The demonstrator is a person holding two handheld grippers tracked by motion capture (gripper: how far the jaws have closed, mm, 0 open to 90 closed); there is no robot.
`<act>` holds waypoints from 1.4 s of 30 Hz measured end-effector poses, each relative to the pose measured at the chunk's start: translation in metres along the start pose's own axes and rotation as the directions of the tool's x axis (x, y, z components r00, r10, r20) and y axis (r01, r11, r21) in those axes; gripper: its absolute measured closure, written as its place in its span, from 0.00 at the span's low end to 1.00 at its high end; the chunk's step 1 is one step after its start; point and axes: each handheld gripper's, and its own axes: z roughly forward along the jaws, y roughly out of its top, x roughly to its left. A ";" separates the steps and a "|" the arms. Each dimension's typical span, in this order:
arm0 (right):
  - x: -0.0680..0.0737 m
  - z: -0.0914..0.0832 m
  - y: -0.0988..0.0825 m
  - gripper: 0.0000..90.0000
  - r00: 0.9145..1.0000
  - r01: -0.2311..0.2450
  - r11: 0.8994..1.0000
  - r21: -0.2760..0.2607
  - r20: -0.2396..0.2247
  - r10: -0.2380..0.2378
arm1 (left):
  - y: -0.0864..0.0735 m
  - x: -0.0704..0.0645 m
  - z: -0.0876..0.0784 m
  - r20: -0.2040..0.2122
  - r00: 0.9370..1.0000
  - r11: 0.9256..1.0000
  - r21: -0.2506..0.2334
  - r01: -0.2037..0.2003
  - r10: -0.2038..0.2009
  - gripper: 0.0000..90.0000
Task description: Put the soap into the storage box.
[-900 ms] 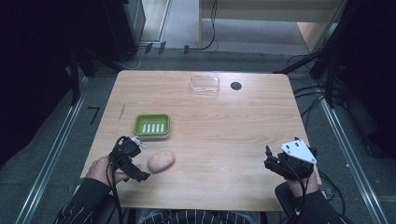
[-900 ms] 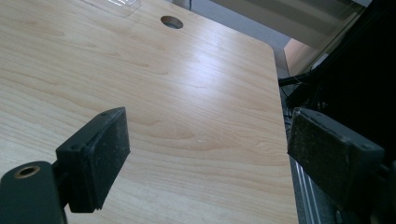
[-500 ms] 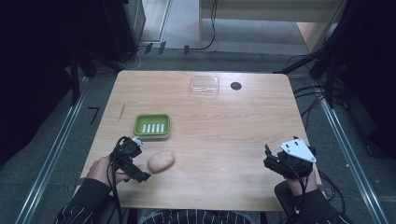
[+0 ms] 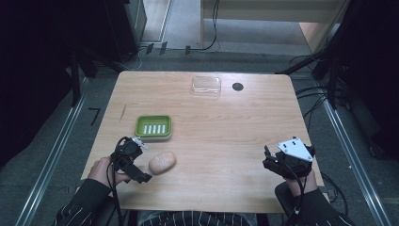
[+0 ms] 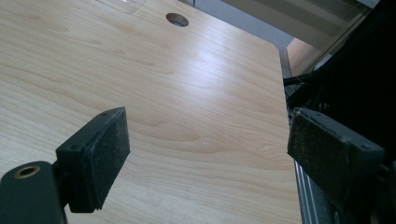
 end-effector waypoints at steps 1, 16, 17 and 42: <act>0.000 0.000 0.000 0.15 1.000 -0.003 1.000 -0.003 0.001 0.003 | 0.002 0.000 0.000 0.007 1.000 1.000 0.000 -0.004 0.004 0.00; -0.001 0.000 -0.001 0.15 1.000 -0.001 1.000 -0.009 -0.012 0.001 | 0.021 -0.006 0.002 0.009 0.999 0.999 -0.010 -0.044 0.044 0.00; -0.001 0.000 -0.001 0.15 1.000 0.002 1.000 -0.009 -0.011 -0.002 | 0.025 -0.005 0.005 0.009 0.999 0.999 -0.003 -0.049 0.049 0.00; -0.001 -0.003 -0.003 0.15 1.000 -0.002 1.000 -0.003 0.002 0.002 | 0.054 -0.006 0.023 -0.032 0.993 0.992 0.063 -0.113 0.115 0.00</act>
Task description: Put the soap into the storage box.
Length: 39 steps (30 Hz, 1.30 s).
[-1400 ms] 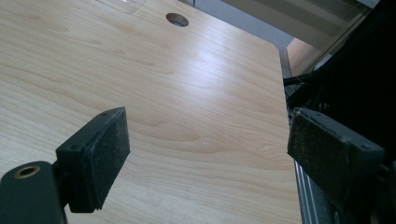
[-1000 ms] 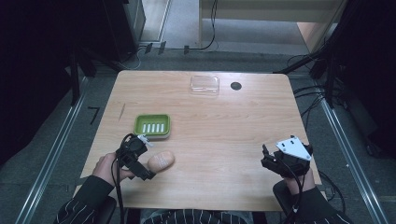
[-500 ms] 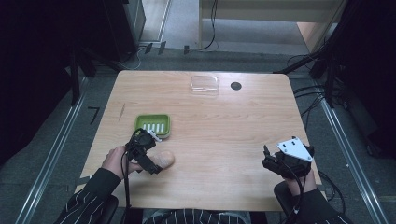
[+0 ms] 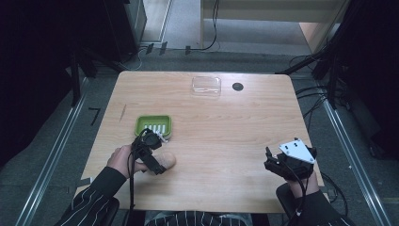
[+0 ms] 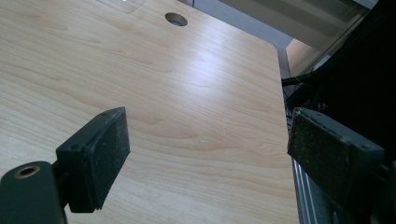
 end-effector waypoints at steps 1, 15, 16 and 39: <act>0.000 0.000 0.000 0.15 1.000 0.000 1.000 -0.001 -0.001 0.000 | 0.001 0.000 0.001 -0.002 1.000 1.000 0.002 0.000 0.000 0.00; 0.002 0.002 0.002 0.15 1.000 0.010 1.000 -0.006 -0.009 -0.011 | 0.011 -0.004 0.010 -0.004 0.999 0.998 0.029 -0.054 0.054 0.05; 0.002 0.002 0.002 0.15 1.000 0.010 1.000 -0.006 -0.009 -0.011 | 0.011 -0.004 0.010 -0.004 0.999 0.998 0.029 -0.054 0.054 0.05; 0.000 0.001 0.001 0.15 1.000 0.009 1.000 -0.004 -0.008 -0.009 | 0.020 -0.008 0.028 -0.017 0.996 0.990 0.112 -0.083 0.085 0.24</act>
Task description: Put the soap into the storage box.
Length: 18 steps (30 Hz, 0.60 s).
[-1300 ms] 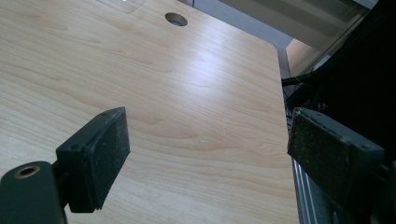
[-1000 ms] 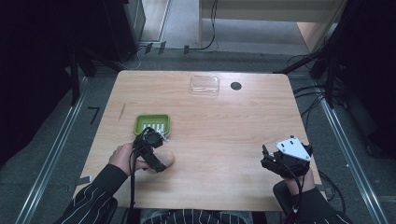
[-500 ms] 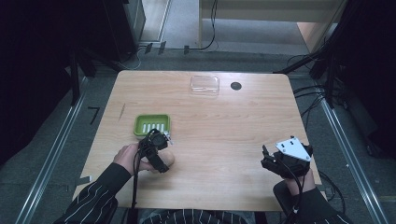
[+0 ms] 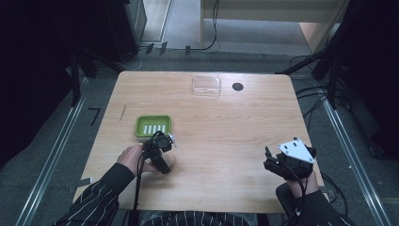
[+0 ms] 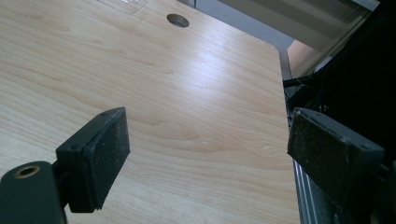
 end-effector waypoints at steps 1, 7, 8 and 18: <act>0.000 0.000 0.000 0.15 1.000 0.000 1.000 0.000 0.000 0.000 | 0.000 0.000 0.000 0.000 1.000 1.000 0.000 0.000 0.000 0.25; 0.000 0.000 0.000 0.15 1.000 -0.001 1.000 -0.002 -0.001 0.001 | -0.001 0.002 0.002 -0.015 1.000 1.000 0.004 0.007 -0.007 0.32; 0.000 0.000 0.000 0.15 1.000 -0.001 1.000 -0.002 -0.001 0.001 | -0.001 0.002 0.002 -0.015 1.000 1.000 0.004 0.007 -0.007 0.32; 0.000 0.000 0.000 0.15 1.000 0.000 1.000 -0.001 0.000 0.000 | -0.002 0.000 0.002 -0.028 1.000 1.000 -0.002 -0.003 0.003 0.37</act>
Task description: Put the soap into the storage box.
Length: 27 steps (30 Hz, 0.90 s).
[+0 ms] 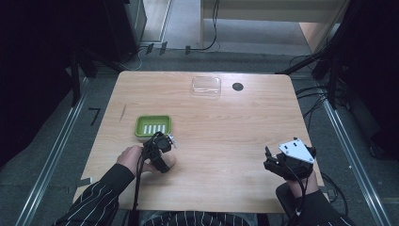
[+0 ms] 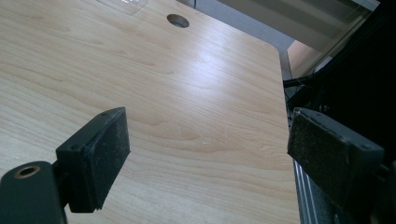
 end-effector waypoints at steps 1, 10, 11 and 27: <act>0.000 0.000 0.000 0.15 1.000 -0.001 1.000 0.000 0.000 0.001 | 0.000 0.000 -0.001 -0.004 1.000 1.000 0.010 -0.004 0.004 0.37; 0.000 0.000 0.000 0.15 1.000 -0.002 1.000 -0.001 -0.001 0.002 | -0.005 0.001 -0.006 -0.011 1.000 1.000 0.001 0.004 -0.004 0.37; 0.000 0.000 0.000 0.15 1.000 -0.001 1.000 -0.001 -0.002 0.001 | -0.006 0.001 -0.007 -0.011 1.000 1.000 -0.007 0.009 -0.009 0.37; 0.000 0.001 0.000 0.15 1.000 0.004 1.000 0.003 0.000 -0.004 | -0.006 0.005 -0.018 -0.019 1.000 0.999 -0.024 0.025 -0.025 0.37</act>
